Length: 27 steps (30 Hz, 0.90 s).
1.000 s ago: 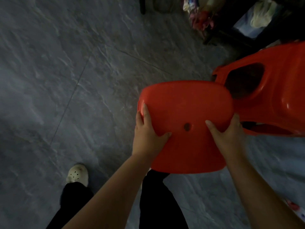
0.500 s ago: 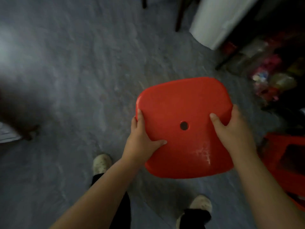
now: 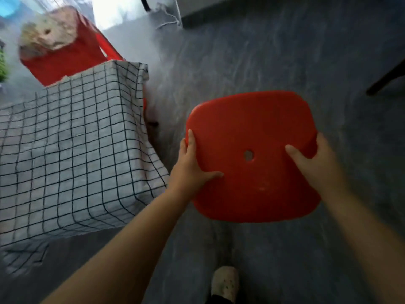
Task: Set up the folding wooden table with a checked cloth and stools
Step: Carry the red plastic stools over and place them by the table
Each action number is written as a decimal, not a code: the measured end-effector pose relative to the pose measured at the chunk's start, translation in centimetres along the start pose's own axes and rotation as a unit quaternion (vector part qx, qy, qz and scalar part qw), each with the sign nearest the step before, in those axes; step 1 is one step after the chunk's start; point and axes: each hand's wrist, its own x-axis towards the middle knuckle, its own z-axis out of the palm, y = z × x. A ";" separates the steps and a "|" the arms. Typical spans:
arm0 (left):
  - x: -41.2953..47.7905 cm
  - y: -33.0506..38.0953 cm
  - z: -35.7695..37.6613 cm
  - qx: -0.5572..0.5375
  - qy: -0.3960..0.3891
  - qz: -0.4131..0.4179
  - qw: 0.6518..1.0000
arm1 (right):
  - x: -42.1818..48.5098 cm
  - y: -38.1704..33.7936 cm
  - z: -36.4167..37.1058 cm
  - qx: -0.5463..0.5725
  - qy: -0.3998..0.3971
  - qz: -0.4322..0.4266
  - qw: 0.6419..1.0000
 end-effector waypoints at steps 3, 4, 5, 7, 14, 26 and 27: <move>5.3 -3.0 -1.9 -0.009 0.019 -0.008 1.000 | 5.2 -2.4 4.3 0.004 -0.033 -0.042 0.999; 6.9 -4.1 -2.1 -0.010 0.023 -0.013 1.000 | 6.5 -2.8 5.7 0.005 -0.049 -0.057 0.997; 8.3 -5.3 -2.2 -0.013 0.024 -0.022 0.999 | 7.7 -3.0 7.2 0.001 -0.068 -0.071 0.995; 10.4 -7.2 -1.9 -0.024 0.034 -0.032 0.999 | 9.6 -2.7 10.0 -0.047 -0.089 -0.104 0.990; 12.1 -10.2 1.9 0.176 0.099 0.003 0.979 | 10.1 -2.1 17.2 -0.313 -0.063 -0.218 0.922; 20.1 -9.3 -0.4 0.227 0.085 -0.018 0.970 | 18.9 -7.8 18.6 -0.412 -0.128 -0.163 0.887; 21.0 -9.2 -0.7 0.234 0.080 -0.023 0.969 | 20.0 -8.4 18.8 -0.420 -0.134 -0.156 0.884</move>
